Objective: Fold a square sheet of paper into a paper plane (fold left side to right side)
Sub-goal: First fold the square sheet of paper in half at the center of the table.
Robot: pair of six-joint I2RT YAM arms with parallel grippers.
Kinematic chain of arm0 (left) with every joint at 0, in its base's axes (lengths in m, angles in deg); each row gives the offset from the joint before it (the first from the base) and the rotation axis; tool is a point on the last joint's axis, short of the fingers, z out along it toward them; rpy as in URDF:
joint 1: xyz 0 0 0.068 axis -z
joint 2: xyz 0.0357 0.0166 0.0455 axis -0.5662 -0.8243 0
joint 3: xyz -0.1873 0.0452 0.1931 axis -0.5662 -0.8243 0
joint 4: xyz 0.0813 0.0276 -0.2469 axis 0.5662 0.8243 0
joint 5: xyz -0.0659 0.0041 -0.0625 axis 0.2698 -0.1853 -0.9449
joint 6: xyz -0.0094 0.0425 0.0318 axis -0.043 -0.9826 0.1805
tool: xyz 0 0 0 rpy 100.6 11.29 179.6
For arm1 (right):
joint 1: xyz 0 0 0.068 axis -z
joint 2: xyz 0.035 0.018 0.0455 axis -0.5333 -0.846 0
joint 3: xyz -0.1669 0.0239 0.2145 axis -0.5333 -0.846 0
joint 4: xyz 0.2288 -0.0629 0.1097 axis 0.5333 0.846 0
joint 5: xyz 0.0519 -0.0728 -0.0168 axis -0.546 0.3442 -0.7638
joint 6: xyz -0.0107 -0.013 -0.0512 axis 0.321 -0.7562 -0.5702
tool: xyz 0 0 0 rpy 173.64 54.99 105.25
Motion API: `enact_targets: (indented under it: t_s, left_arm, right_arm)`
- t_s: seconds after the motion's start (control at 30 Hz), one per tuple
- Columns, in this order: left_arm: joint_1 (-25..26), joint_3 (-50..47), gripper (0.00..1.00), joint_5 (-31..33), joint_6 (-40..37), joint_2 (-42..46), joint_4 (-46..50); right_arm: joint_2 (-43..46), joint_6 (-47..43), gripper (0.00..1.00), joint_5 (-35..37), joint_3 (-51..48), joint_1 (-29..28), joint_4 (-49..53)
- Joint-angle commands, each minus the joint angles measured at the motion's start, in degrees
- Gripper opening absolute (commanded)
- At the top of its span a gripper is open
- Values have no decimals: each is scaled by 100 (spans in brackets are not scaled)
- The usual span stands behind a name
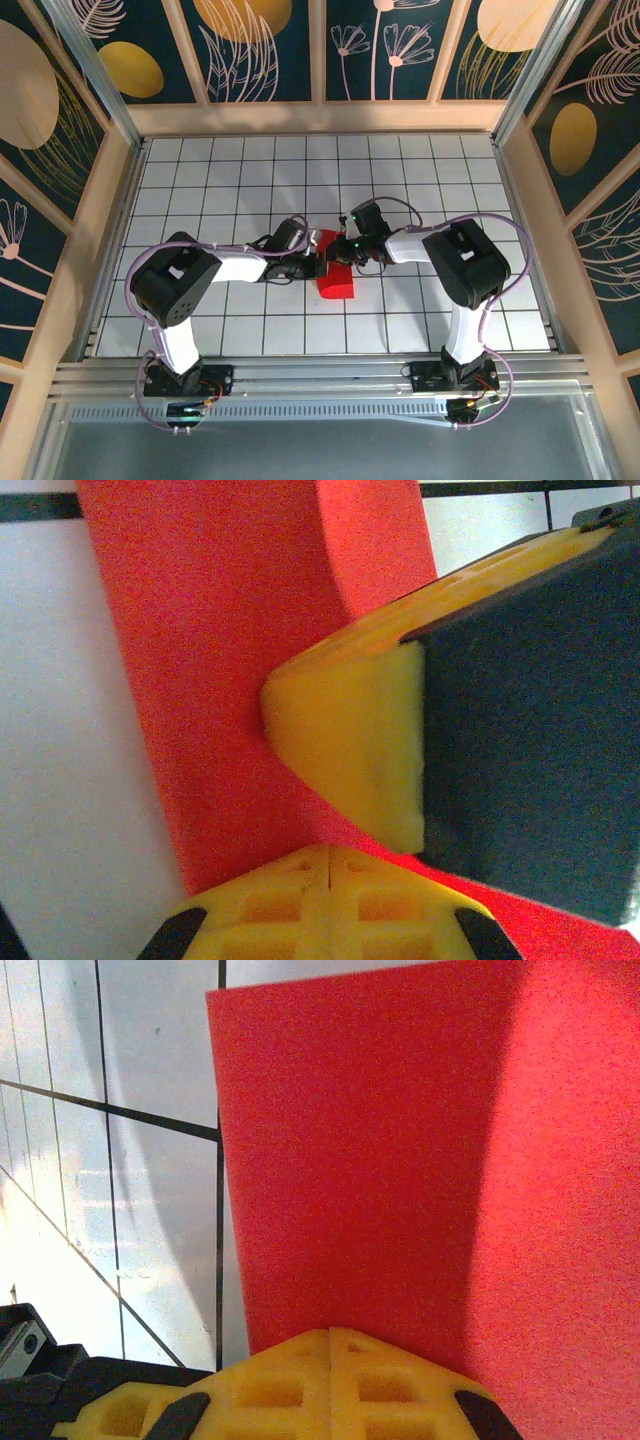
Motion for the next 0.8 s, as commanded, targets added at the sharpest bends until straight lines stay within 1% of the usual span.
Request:
enact_targets:
  t_s: [0.0, 0.17, 0.3, 0.4, 0.47, 0.53, 0.67, 0.77]
  left_arm:
    - [86, -419, 0, -164, 135, 102, 622]
    - [199, -784, 0, -257, 227, 398, 683]
    - [317, -1112, 0, -361, 445, 551, 489]
    - [321, -1198, 0, -311, 477, 616, 506]
    - [321, -1189, 0, -275, 476, 618, 545]
    - [321, -1118, 0, -272, 463, 814, 589]
    - [300, -745, 0, 4, 342, 1093, 1004]
    - [276, -442, 0, -46, 316, 1256, 1085]
  right_arm:
    - [-366, -146, 0, 413, -162, 91, 481]
    - [-364, -146, 0, 415, -200, 100, 481]
    - [-358, -177, 0, 389, -200, 100, 472]
    - [-344, -194, 0, 364, -205, 99, 465]
    - [-343, -190, 0, 361, -218, 100, 463]
    - [-319, -186, 0, 354, -236, 100, 458]
    - [-261, -203, 0, 320, -266, 96, 416]
    - [-232, -201, 0, 301, -297, 99, 391]
